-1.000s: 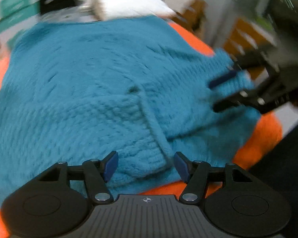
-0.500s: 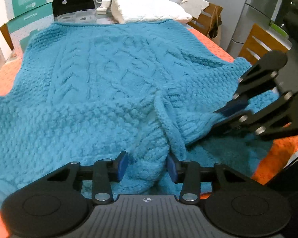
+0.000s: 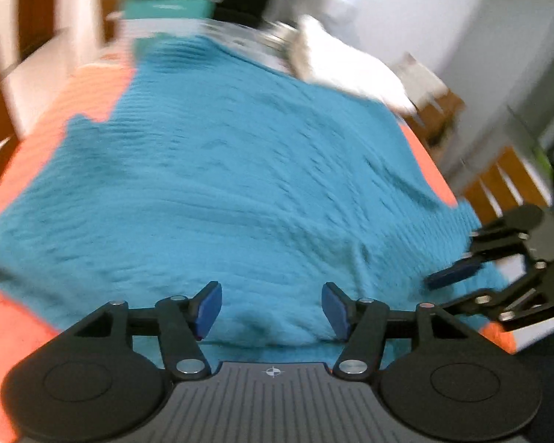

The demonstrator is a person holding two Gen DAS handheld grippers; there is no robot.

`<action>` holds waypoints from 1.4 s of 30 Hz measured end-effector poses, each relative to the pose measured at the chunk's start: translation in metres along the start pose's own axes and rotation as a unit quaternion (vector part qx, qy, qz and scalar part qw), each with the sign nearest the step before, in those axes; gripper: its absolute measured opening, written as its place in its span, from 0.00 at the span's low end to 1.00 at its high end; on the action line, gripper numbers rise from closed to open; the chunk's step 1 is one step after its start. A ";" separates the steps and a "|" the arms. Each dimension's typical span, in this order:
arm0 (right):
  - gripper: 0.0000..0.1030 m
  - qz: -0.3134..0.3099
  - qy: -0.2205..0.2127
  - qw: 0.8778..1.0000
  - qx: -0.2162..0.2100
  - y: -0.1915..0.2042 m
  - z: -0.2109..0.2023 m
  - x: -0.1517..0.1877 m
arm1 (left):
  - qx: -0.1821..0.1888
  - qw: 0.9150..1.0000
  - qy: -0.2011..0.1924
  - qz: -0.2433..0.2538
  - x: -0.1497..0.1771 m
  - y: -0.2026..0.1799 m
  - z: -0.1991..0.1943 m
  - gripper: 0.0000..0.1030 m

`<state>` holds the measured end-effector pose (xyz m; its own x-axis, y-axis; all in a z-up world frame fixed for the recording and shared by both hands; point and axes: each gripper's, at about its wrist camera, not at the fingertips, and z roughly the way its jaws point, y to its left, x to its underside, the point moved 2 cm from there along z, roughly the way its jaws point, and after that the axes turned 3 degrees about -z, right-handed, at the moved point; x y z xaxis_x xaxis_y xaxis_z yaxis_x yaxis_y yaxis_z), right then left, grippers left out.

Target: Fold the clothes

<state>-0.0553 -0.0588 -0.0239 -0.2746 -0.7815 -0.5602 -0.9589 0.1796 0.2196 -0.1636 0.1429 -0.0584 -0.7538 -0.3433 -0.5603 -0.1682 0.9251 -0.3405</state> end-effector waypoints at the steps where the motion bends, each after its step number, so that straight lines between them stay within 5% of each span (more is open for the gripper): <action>1: 0.41 0.017 -0.014 1.000 0.001 -0.005 -0.006 -0.007 | -0.013 1.000 -0.008 -0.013 -0.002 0.009 -0.005 0.61; 6: 0.41 0.091 -0.042 0.995 0.027 -0.028 0.010 -0.038 | -0.089 0.992 -0.046 -0.073 -0.012 0.056 -0.018 0.61; 10: 0.41 0.112 -0.024 0.992 0.046 -0.036 0.048 -0.056 | -0.113 0.987 -0.071 -0.085 -0.030 0.083 -0.021 0.61; 14: 0.40 0.118 0.027 0.992 0.046 -0.037 0.092 -0.061 | -0.108 0.989 -0.082 -0.061 -0.058 0.096 -0.009 0.60; 17: 0.40 0.118 0.053 0.990 0.064 -0.030 0.112 -0.055 | -0.094 0.991 -0.082 -0.044 -0.080 0.105 0.007 0.45; 21: 0.24 0.133 0.055 0.986 0.087 -0.024 0.117 -0.053 | -0.058 0.995 -0.071 -0.031 -0.104 0.115 0.035 0.29; 29: 0.22 0.111 0.047 0.978 0.168 -0.010 0.106 -0.068 | -0.085 0.993 -0.065 -0.040 -0.128 0.140 0.079 0.19; 37: 0.36 0.132 0.027 0.973 0.187 -0.002 0.090 -0.058 | -0.060 0.996 -0.050 -0.051 -0.126 0.155 0.081 0.21; 42: 0.43 0.155 0.002 0.967 0.202 0.002 0.051 -0.038 | -0.049 0.997 -0.057 -0.029 -0.126 0.151 0.048 0.43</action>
<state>-0.0507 0.0020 -0.0425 -0.5538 -0.6553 -0.5136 -0.7807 0.6232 0.0466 -0.0638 0.3177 -0.0757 -0.6650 -0.4078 -0.6257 -0.2751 0.9126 -0.3025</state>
